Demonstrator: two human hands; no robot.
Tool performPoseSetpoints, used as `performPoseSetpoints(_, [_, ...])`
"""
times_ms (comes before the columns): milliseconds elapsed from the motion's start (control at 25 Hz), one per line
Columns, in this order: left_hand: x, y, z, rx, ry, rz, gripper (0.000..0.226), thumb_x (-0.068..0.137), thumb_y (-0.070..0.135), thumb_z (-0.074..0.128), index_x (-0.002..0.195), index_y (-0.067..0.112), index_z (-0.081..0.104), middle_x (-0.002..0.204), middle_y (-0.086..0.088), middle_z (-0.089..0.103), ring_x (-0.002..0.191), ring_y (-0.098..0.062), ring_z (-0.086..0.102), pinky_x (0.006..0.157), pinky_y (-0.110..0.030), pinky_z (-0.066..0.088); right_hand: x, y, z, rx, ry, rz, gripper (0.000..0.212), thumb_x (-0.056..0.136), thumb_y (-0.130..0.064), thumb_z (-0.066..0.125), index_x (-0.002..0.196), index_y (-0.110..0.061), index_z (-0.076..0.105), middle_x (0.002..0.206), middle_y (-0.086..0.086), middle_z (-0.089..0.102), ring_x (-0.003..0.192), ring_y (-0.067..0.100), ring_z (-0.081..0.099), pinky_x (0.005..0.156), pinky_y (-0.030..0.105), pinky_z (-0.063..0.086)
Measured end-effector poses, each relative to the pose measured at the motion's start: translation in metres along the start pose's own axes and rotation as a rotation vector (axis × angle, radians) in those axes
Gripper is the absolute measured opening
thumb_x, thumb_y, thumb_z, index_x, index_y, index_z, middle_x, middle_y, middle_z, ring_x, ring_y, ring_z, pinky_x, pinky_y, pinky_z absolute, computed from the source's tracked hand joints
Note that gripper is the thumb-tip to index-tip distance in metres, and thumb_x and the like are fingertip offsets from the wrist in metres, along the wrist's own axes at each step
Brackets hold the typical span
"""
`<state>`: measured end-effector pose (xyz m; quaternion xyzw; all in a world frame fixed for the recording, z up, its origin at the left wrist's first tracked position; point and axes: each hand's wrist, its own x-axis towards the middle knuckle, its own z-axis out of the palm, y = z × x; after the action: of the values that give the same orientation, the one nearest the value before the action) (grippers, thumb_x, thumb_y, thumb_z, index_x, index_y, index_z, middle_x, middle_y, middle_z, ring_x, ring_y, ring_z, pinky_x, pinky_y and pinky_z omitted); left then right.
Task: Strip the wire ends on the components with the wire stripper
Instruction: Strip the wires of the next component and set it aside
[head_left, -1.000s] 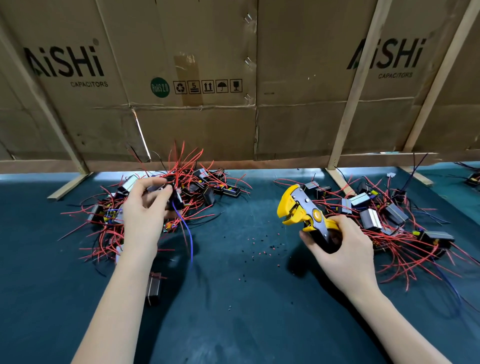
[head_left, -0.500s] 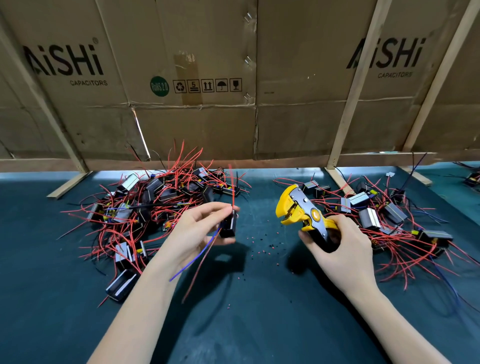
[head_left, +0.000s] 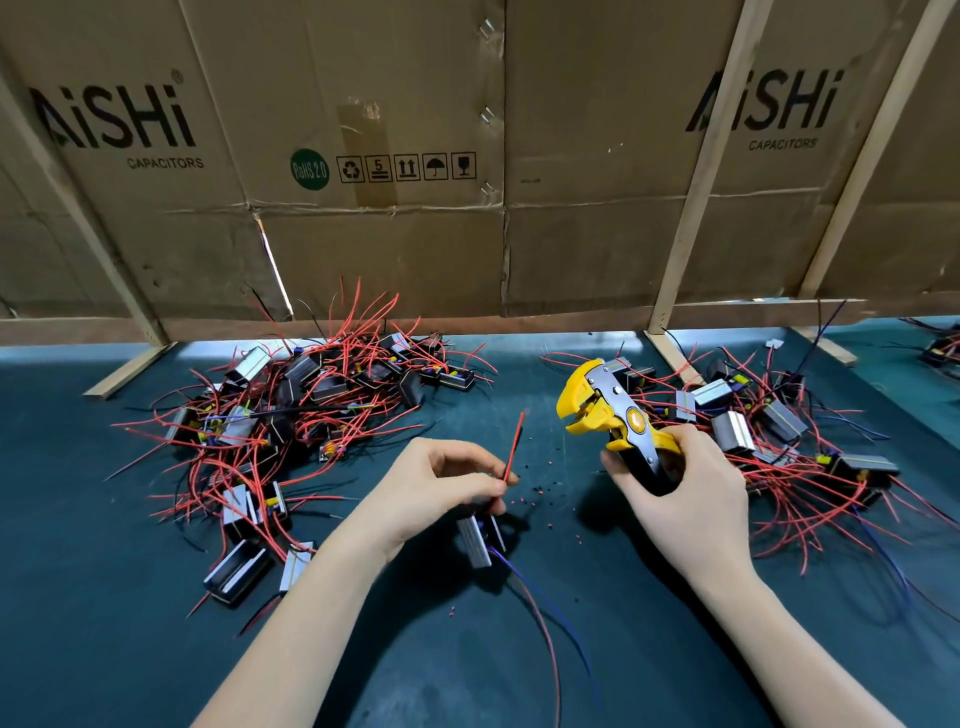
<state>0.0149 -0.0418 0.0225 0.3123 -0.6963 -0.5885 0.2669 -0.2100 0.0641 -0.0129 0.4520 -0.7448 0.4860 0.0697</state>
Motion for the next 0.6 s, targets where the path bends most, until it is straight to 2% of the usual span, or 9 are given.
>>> performPoseSetpoints(120, [-0.0006,0.0027,0.0037,0.03,0.013,-0.01,0.009,0.086,-0.001,0.066,0.082,0.004,0.071,0.077,-0.026,0.068,0.056,-0.019,0.067,0.057,-0.014,0.046,-0.0009,-0.0008,-0.0007,-0.036,-0.003,-0.013,0.043,0.071,-0.056,0.073,0.087,-0.019,0.059,0.081,-0.006,0.059,0.08,0.022,0.057,0.076,0.049,0.048])
performPoseSetpoints(200, [-0.0007,0.0034,0.0054,0.075,-0.009,-0.001,0.011,0.088,-0.001,0.063,0.081,0.007,0.066,0.064,-0.016,0.065,0.055,-0.019,0.066,0.055,-0.013,0.044,-0.0009,-0.001,-0.0009,-0.066,0.004,-0.029,0.044,0.071,-0.057,0.073,0.088,-0.018,0.059,0.082,-0.005,0.059,0.081,0.023,0.058,0.077,0.048,0.048])
performPoseSetpoints(280, [-0.0004,0.0025,0.008,0.114,-0.045,0.022,0.019,0.091,-0.002,0.056,0.076,0.01,0.062,0.06,-0.007,0.065,0.057,-0.016,0.062,0.059,-0.016,0.044,-0.001,-0.0003,-0.0005,-0.116,0.017,-0.044,0.047,0.071,-0.06,0.07,0.089,-0.017,0.061,0.083,-0.004,0.06,0.083,0.025,0.059,0.077,0.047,0.047])
performPoseSetpoints(360, [0.0005,0.0022,0.0103,0.113,-0.048,0.053,0.027,0.093,-0.001,0.052,0.07,0.013,0.058,0.063,-0.009,0.062,0.058,-0.015,0.054,0.062,-0.021,0.043,-0.0007,0.0014,0.0003,-0.171,0.024,-0.059,0.05,0.071,-0.063,0.068,0.09,-0.017,0.061,0.083,-0.003,0.06,0.083,0.026,0.059,0.077,0.045,0.046])
performPoseSetpoints(440, [0.0003,0.0026,0.0111,0.09,-0.057,0.088,0.028,0.096,0.008,0.056,0.07,0.017,0.061,0.061,-0.013,0.057,0.056,-0.02,0.047,0.057,-0.022,0.039,-0.0009,0.0037,0.002,-0.208,0.028,-0.085,0.049,0.071,-0.061,0.07,0.089,-0.016,0.061,0.082,-0.002,0.059,0.08,0.028,0.059,0.075,0.042,0.045])
performPoseSetpoints(520, [-0.0013,0.0034,0.0105,0.084,-0.09,0.105,0.02,0.095,0.022,0.06,0.076,0.022,0.067,0.061,-0.018,0.057,0.055,-0.023,0.043,0.053,-0.025,0.036,-0.0017,0.0065,0.0043,-0.258,0.035,-0.124,0.048,0.07,-0.056,0.076,0.088,-0.015,0.06,0.08,0.0,0.059,0.079,0.031,0.059,0.073,0.041,0.043])
performPoseSetpoints(600, [-0.0027,0.003,0.0097,0.088,-0.117,0.12,0.016,0.094,0.026,0.061,0.083,0.021,0.07,0.058,-0.011,0.057,0.054,-0.022,0.043,0.052,-0.023,0.036,-0.0021,0.0084,0.0067,-0.316,0.039,-0.159,0.049,0.069,-0.054,0.08,0.088,-0.013,0.06,0.079,0.002,0.058,0.077,0.033,0.059,0.072,0.041,0.042])
